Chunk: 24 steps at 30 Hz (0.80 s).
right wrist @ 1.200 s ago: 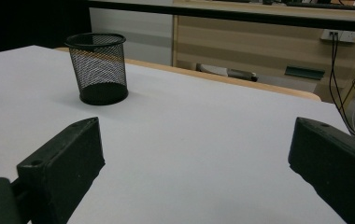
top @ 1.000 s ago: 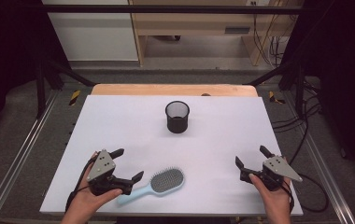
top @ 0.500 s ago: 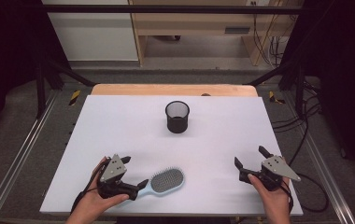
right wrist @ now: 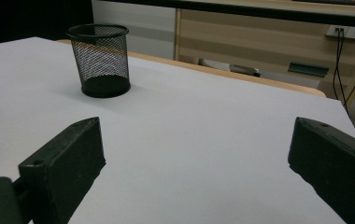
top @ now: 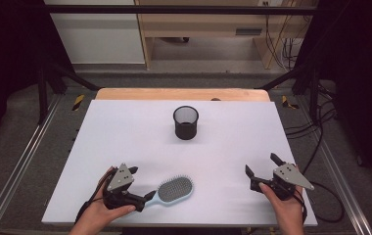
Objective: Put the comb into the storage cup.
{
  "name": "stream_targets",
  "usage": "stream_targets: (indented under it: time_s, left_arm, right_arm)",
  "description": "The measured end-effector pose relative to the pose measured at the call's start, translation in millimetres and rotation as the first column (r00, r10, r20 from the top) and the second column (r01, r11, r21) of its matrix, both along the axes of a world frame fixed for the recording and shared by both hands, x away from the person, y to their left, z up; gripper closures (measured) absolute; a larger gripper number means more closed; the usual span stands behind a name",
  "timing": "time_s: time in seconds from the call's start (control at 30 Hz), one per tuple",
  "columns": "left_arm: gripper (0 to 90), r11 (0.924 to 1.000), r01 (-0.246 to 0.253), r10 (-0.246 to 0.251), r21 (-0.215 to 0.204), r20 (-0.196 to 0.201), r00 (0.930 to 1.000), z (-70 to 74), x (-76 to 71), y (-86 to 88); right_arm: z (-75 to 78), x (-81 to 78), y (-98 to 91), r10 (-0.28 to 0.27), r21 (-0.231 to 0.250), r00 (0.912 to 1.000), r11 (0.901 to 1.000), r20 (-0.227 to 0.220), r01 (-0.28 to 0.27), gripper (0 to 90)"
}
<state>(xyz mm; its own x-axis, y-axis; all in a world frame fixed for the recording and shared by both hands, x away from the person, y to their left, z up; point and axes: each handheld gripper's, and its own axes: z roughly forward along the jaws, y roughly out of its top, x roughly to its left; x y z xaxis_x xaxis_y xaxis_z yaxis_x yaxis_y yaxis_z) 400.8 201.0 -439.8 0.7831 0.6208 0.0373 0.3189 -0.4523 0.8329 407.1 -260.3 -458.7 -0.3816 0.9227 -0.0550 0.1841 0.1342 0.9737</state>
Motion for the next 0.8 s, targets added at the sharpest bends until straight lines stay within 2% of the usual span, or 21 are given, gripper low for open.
stream_targets:
  time_s: [0.3, 0.43, 0.57, 0.6, 0.7, 0.8]
  left_arm:
    - [3.2, 0.9999, 0.001, -0.001, 0.011, -0.006, 1.0, -3.6, -0.4, -0.9]
    - [4.5, 0.9998, 0.007, -0.006, 0.018, -0.021, 0.9998, -6.8, -0.1, -0.6]
    - [9.8, 0.9996, 0.017, -0.016, 0.024, -0.036, 0.9992, -8.6, 0.5, -0.6]
    - [14.0, 0.9994, 0.023, -0.022, 0.027, -0.043, 0.9988, -9.2, 0.6, -0.8]
    - [18.5, 0.9975, 0.054, -0.05, 0.046, -0.072, 0.9961, -12.0, 0.1, -3.7]
    - [21.3, 0.9958, 0.071, -0.066, 0.058, -0.079, 0.9947, -13.2, -0.9, -5.3]
  right_arm:
    - [-1.0, 0.7, 0.5, 0.003, -0.006, 1.0, 1.0, -0.007, -0.004, 3.8]
    - [-1.3, 1.2, 0.9, 0.005, -0.008, 0.9999, 0.9999, -0.009, -0.005, 3.8]
    - [-1.5, 1.2, 0.9, 0.006, -0.009, 0.9999, 0.9999, -0.011, -0.006, 3.8]
    - [-1.5, 1.2, 0.8, 0.006, -0.009, 0.9999, 0.9999, -0.012, -0.006, 3.8]
    - [-1.5, 1.0, 0.7, 0.004, -0.008, 0.9999, 1.0, -0.013, -0.004, 3.8]
    - [-1.6, 1.0, 0.6, 0.004, -0.008, 0.9999, 1.0, -0.013, -0.004, 3.8]
